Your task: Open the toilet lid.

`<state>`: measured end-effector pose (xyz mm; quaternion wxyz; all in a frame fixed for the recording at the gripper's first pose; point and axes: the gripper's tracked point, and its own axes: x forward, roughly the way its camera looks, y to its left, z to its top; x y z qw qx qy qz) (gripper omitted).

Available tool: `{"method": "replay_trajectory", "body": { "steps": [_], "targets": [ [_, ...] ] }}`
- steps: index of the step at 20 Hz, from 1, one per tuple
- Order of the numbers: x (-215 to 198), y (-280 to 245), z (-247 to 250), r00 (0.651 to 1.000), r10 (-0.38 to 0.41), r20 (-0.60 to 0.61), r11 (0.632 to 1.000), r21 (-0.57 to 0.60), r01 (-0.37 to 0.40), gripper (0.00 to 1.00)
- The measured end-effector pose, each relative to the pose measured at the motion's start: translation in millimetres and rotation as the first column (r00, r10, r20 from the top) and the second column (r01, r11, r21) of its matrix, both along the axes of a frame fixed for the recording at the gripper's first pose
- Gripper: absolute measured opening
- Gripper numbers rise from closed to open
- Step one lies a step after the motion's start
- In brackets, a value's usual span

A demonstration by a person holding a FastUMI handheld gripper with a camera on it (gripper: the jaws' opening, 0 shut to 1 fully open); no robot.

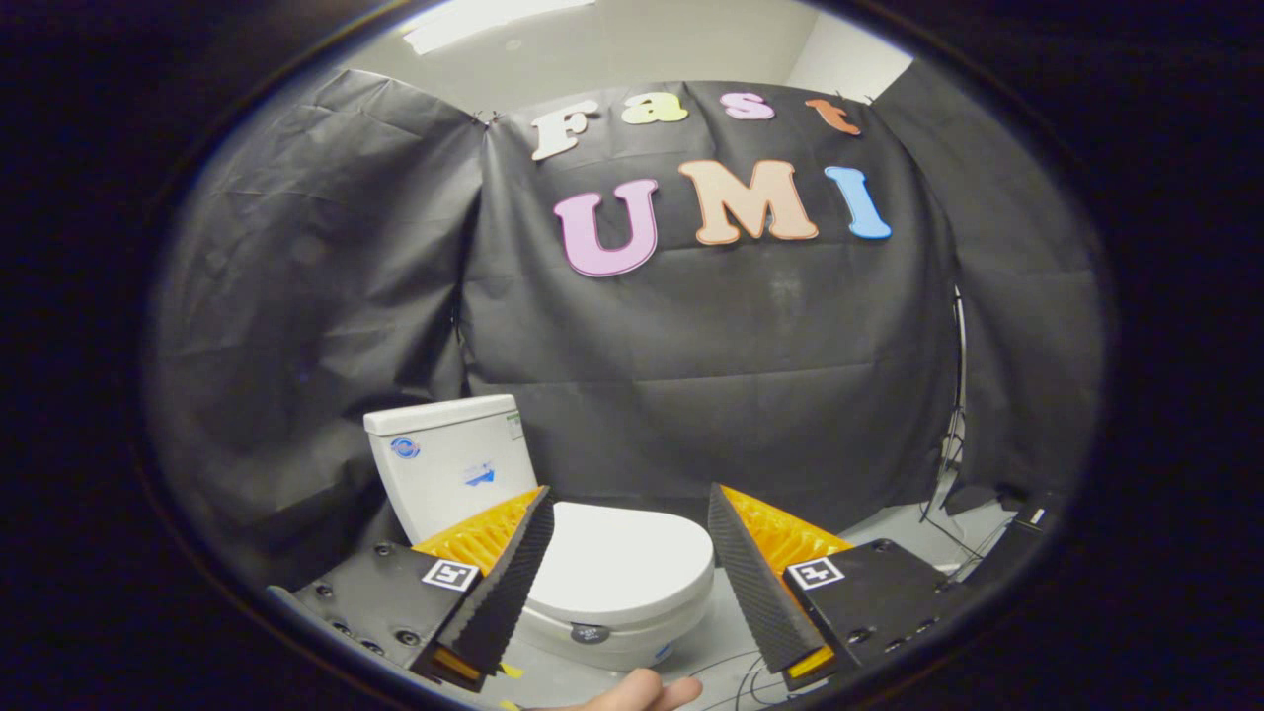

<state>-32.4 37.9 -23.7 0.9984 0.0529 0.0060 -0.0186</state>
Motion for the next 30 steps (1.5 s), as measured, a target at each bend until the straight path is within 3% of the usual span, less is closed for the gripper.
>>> {"method": "replay_trajectory", "body": {
  "steps": [14, 20, 24, 26, 30],
  "targets": [
    [23, 22, -33, 1.0, 0.018, -0.012, 1.0, 0.016, -0.018, 0.97],
    [51, 49, -62, 0.997, 0.076, -0.004, 0.99, 0.12, -0.075, 0.98],
    [65, 63, -94, 0.994, 0.1, 0.051, 0.93, 0.351, -0.112, 0.98],
    [68, 55, -129, 0.998, 0.062, -0.009, 0.891, 0.451, -0.052, 0.98],
    [61, 43, -177, 0.992, 0.012, -0.127, 0.777, 0.625, 0.07, 0.99]
  ]
}}
